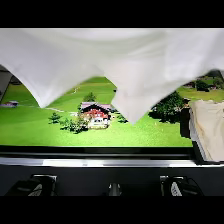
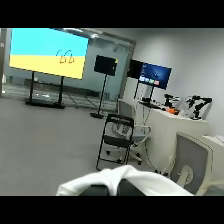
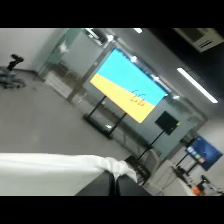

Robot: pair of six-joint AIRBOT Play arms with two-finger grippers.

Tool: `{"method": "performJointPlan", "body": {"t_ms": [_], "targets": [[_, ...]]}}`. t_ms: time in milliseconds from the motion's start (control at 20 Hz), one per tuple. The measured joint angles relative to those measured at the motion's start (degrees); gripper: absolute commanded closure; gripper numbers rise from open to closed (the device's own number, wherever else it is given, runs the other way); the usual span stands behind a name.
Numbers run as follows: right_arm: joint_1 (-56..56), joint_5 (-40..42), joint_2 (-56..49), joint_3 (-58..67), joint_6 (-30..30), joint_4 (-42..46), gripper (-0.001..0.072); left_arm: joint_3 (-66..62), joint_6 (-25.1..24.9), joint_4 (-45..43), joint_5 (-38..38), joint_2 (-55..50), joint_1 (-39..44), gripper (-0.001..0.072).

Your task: Fold the shirts.

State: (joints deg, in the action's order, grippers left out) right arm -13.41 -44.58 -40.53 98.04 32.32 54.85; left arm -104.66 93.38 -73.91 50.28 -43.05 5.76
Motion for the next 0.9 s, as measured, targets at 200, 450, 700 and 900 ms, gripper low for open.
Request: {"method": "performJointPlan", "body": {"t_ms": [200,450,700,900], "targets": [[0.0,-2.05,2.73,0.07,3.96,5.88,0.0695,-1.51,-0.17,-6.4,3.1,0.04,0.57,0.0682],[0.02,-13.22,-5.05,0.04,7.54,10.1,0.0695,2.45,-0.09,-9.31,14.16,-6.71,0.7,0.0682],[0.42,-29.75,-25.88,-0.11,11.32,12.7,0.0695,16.98,0.02,-9.92,17.03,-19.28,0.37,0.0682],[3.85,-32.22,-41.22,-0.13,13.79,13.55,0.0695,21.68,0.02,-10.25,13.86,-31.1,-1.01,0.0682]]}}
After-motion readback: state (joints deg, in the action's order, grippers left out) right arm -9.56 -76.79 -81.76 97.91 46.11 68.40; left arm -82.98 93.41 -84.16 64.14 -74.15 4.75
